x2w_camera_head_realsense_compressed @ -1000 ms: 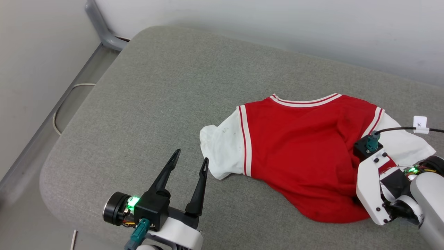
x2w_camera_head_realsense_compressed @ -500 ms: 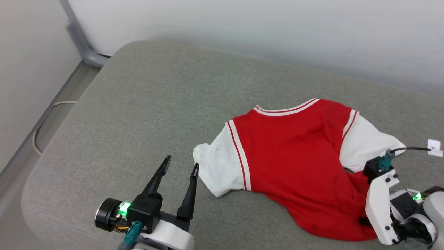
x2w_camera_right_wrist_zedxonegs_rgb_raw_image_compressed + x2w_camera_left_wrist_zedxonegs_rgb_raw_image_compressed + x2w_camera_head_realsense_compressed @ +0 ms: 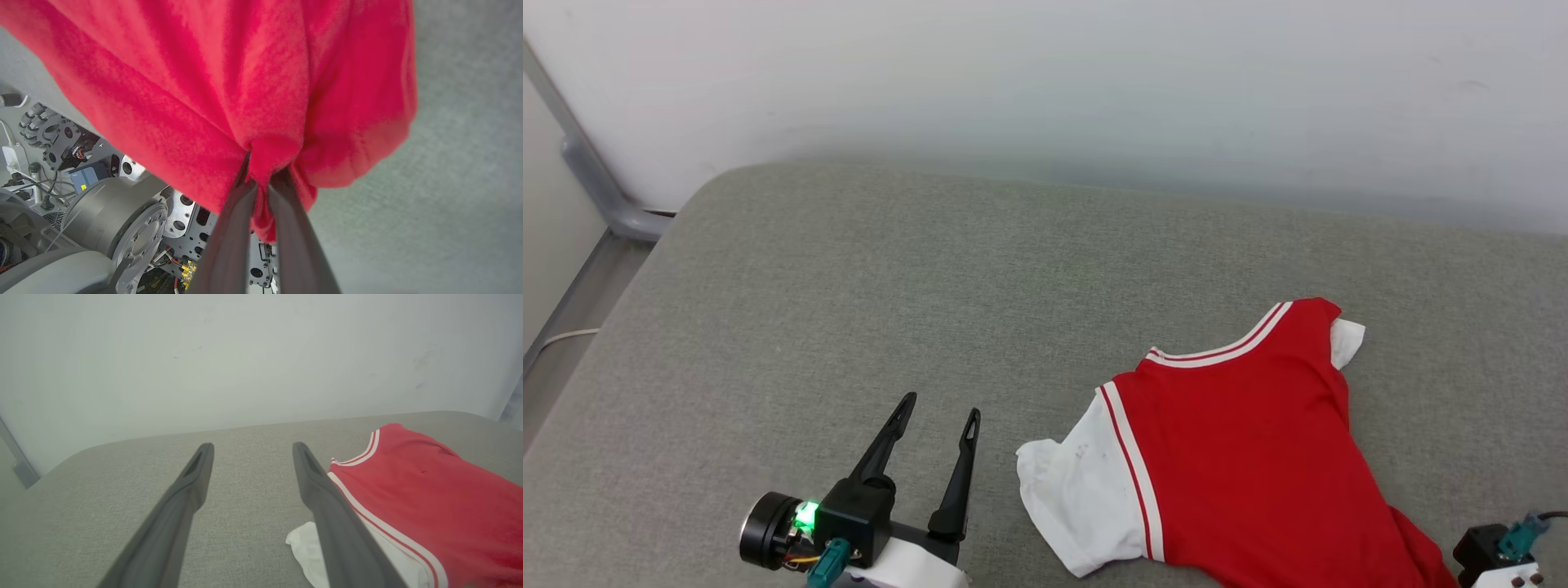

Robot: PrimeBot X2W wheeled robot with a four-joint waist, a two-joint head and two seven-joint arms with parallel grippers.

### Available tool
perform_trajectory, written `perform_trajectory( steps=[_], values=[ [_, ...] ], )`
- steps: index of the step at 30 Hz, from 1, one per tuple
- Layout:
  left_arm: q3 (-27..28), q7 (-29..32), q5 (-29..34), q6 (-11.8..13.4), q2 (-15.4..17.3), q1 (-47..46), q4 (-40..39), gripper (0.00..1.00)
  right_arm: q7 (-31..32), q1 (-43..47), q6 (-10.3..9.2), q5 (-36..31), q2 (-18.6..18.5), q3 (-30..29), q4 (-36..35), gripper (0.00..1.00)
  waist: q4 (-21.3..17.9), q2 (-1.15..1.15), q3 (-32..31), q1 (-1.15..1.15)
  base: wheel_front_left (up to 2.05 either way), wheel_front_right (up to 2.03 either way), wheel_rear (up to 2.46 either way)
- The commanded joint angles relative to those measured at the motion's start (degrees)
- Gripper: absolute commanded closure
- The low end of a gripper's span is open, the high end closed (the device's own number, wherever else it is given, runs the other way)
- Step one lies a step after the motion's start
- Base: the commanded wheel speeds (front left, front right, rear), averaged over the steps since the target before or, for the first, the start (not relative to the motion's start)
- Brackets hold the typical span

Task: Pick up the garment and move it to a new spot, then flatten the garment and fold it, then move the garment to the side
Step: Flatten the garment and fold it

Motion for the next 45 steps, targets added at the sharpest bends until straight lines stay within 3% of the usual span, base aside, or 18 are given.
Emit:
perform_trajectory(
  steps=[1,4,5,6,13,20,28,29,31,38,45],
  values=[
    [0.4,-0.1,0.1,0.1,0.0,0.5,0.0,0.00,0.5,3.0,-0.08,-0.9,1.8,-1.3,-1.1,1.00,-1.1,0.00,-0.1,0.01,0.00,0.00,0.00],
    [0.7,-0.1,0.2,-0.2,0.0,0.9,0.3,0.00,-0.1,5.1,-0.07,-3.6,4.4,-4.7,-4.4,0.98,-2.2,0.00,0.1,0.01,0.00,0.00,0.00],
    [0.8,-0.1,0.3,-0.3,0.1,0.8,0.4,0.00,-1.0,5.0,-0.07,-4.7,5.4,-5.6,-5.5,0.23,-2.5,0.00,0.2,0.01,0.00,0.00,0.00],
    [0.8,-0.1,0.5,-0.5,0.1,0.7,0.5,0.00,-1.1,4.9,-0.07,-5.4,6.3,-6.4,-6.1,0.00,-2.7,0.00,0.2,0.01,0.00,0.00,0.00],
    [0.8,-0.1,0.9,-1.1,0.1,-0.6,0.6,0.00,0.0,0.3,-0.06,-8.7,8.8,-8.7,-11.8,0.00,-2.7,0.00,0.9,0.01,0.00,0.00,0.00],
    [0.1,-0.2,1.4,-1.5,-0.6,-1.7,0.4,0.00,7.6,-10.1,-0.06,-11.3,7.6,-13.0,-14.6,0.00,0.0,0.00,3.9,0.01,0.00,0.00,0.00],
    [-1.0,-0.2,1.6,-1.6,-1.7,-4.8,0.4,0.00,14.0,-24.1,-0.06,-15.6,7.6,-16.7,-5.9,0.00,4.8,0.00,10.0,0.01,0.00,0.00,0.00],
    [-1.5,-0.2,1.7,-1.9,-2.1,-6.4,0.9,0.00,16.0,-29.5,-0.07,-17.4,6.5,-17.3,-0.9,0.00,7.0,0.00,13.0,0.01,0.00,0.00,0.00],
    [-2.0,-0.2,1.6,-2.0,-2.5,-7.5,0.9,0.00,16.5,-32.9,-0.06,-18.3,5.8,-17.5,2.1,0.00,8.5,0.00,15.0,0.01,0.00,0.00,0.00],
    [-2.9,-0.2,1.4,-1.9,-3.1,-9.2,0.7,0.00,16.2,-37.2,-0.07,-21.1,4.8,-16.2,7.6,0.00,11.0,0.00,18.2,0.01,0.00,0.00,0.00],
    [-3.0,-0.2,1.3,-1.5,-3.5,-9.8,0.9,0.00,15.5,-33.6,-0.05,-20.4,5.7,-12.6,12.0,0.00,11.7,0.00,19.1,0.01,0.00,0.00,0.00]
  ],
)
